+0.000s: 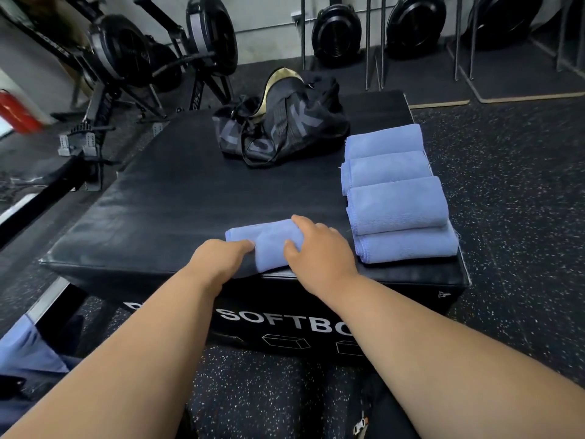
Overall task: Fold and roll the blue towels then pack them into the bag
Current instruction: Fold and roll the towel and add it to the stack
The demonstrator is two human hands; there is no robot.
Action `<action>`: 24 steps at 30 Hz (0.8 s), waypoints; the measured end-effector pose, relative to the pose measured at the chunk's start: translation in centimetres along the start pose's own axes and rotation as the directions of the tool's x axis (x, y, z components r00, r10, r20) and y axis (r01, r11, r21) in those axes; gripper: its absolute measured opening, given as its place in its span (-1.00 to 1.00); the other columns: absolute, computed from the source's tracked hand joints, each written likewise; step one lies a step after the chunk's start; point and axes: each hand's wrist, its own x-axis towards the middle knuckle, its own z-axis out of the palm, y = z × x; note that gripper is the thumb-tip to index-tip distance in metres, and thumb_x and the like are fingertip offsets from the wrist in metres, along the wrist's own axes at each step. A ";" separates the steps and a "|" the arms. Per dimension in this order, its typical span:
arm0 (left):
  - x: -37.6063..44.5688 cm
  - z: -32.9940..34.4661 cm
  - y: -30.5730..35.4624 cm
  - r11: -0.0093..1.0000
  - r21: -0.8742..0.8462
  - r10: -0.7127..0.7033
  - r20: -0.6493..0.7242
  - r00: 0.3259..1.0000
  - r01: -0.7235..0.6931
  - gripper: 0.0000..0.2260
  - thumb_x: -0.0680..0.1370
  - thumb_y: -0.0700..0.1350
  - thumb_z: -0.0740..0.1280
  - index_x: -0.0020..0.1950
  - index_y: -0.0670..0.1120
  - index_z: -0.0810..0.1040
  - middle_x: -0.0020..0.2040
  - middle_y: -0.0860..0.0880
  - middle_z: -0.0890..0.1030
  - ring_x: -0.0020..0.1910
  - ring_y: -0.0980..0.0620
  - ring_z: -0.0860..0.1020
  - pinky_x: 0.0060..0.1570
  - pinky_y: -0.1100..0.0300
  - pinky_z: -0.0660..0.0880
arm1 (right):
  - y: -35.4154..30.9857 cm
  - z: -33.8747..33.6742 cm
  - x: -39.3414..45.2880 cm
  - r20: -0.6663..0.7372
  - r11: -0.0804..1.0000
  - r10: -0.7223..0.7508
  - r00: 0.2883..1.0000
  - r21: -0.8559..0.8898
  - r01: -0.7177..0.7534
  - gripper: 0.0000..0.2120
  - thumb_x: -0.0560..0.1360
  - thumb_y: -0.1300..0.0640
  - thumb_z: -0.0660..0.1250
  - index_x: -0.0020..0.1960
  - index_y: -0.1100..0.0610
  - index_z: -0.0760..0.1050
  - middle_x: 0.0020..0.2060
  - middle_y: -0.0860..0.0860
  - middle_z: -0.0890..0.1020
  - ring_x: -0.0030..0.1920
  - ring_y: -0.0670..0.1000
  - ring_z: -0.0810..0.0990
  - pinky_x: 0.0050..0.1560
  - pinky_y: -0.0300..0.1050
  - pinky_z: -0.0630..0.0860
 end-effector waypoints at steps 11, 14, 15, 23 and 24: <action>-2.0 -0.2 -1.1 0.840 -0.541 0.027 0.096 0.995 0.029 -0.79 0.53 -0.09 0.50 0.13 -0.12 0.70 0.03 -0.06 0.77 0.06 -0.04 0.71 0.11 -0.02 0.64 | 0.3 -0.4 -0.6 0.050 0.996 -0.086 0.995 -0.015 0.087 -0.54 0.67 -0.09 0.14 0.56 -0.09 0.36 0.21 0.06 0.58 0.23 0.18 0.53 0.23 0.09 0.50; -2.6 -0.7 -0.1 0.838 -0.544 0.112 0.097 0.989 -0.042 -0.83 0.58 -0.12 0.45 0.15 -0.08 0.70 0.04 -0.05 0.77 0.05 -0.04 0.71 0.04 0.03 0.60 | 0.8 -0.9 -0.7 0.042 0.993 -0.076 0.996 0.090 0.072 -0.52 0.67 -0.08 0.14 0.58 -0.08 0.33 0.29 0.06 0.57 0.31 0.17 0.50 0.29 0.11 0.49; -2.8 -1.0 0.3 0.834 -0.548 0.145 0.103 0.984 -0.065 -0.82 0.59 -0.13 0.44 0.17 -0.08 0.69 0.06 -0.06 0.77 0.04 -0.05 0.71 0.05 0.02 0.59 | 0.8 -1.1 -0.8 0.032 0.988 -0.076 0.997 0.135 0.071 -0.50 0.67 -0.09 0.15 0.59 -0.08 0.30 0.34 0.05 0.55 0.35 0.16 0.49 0.32 0.10 0.47; -5.0 -2.1 4.5 0.712 -0.690 0.333 0.167 0.928 -0.131 -0.77 0.63 -0.13 0.34 0.28 -0.05 0.65 0.18 -0.01 0.74 0.11 0.08 0.70 0.15 0.06 0.57 | 1.0 -5.1 -0.9 0.129 0.517 0.139 0.982 0.836 -0.183 -0.26 0.45 -0.41 0.30 0.57 -0.31 0.18 0.34 -0.14 0.56 0.07 0.05 0.75 0.26 0.16 0.62; -5.2 -1.9 5.0 0.715 -0.686 0.347 0.184 0.920 -0.132 -0.76 0.64 -0.12 0.34 0.29 -0.05 0.64 0.19 0.00 0.74 0.11 0.08 0.70 0.12 0.07 0.57 | 1.2 -5.6 -0.9 0.139 0.428 0.125 0.982 0.886 -0.179 -0.30 0.49 -0.33 0.34 0.57 -0.23 0.25 0.30 -0.12 0.60 0.01 0.03 0.77 0.20 0.14 0.66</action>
